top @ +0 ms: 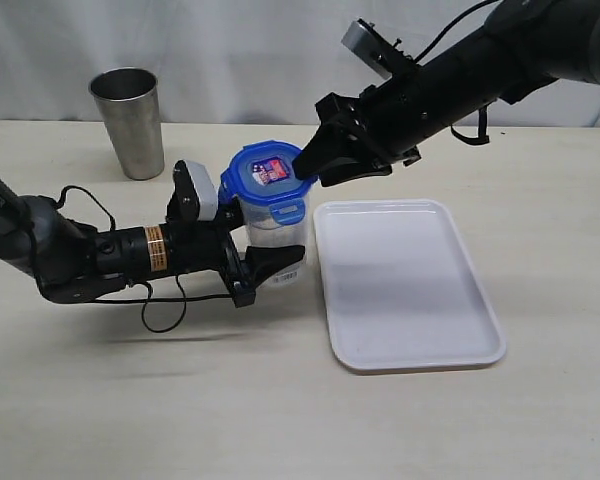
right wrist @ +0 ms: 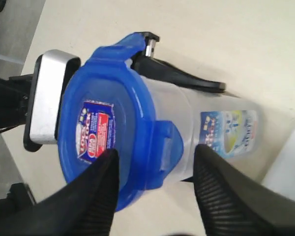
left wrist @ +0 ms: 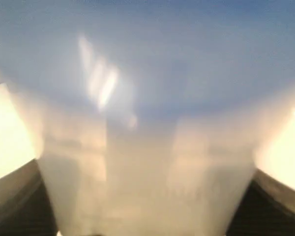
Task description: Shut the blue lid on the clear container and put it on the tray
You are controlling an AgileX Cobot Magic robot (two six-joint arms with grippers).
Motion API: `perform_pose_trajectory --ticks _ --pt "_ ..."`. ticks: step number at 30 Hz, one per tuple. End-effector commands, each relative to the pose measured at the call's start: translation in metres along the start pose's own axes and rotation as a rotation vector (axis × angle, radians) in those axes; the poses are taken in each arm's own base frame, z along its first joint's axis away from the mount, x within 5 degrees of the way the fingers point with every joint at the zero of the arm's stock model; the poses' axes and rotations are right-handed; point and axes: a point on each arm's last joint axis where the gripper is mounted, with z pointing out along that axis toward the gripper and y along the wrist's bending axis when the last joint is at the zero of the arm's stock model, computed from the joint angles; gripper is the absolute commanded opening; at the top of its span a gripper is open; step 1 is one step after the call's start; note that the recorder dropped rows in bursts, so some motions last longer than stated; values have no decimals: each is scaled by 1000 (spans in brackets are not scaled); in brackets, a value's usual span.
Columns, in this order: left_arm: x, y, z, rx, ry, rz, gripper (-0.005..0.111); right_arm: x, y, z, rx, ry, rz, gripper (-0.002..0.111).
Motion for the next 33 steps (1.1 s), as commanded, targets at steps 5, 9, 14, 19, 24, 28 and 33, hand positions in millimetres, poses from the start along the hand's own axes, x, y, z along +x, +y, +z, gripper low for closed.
perform_pose_trajectory --ticks 5,9,14,19,24,28,33 --pt "5 -3 1 8 52 -17 0 4 -17 -7 111 18 -74 45" --pt "5 -3 1 8 52 -17 0 1 -6 -17 106 -9 -121 45" --pt "5 -3 1 8 52 -17 0 -1 12 -34 101 -59 -218 45" --pt "5 -3 1 8 52 -17 0 -3 36 -50 12 -121 -311 45" --pt "5 -3 1 8 52 -17 0 6 55 -50 -29 -53 -557 45" --pt "5 -3 1 8 52 -17 0 12 70 -35 129 61 -755 41" --pt "5 -3 1 8 52 -17 0 16 91 -11 364 168 -970 35"
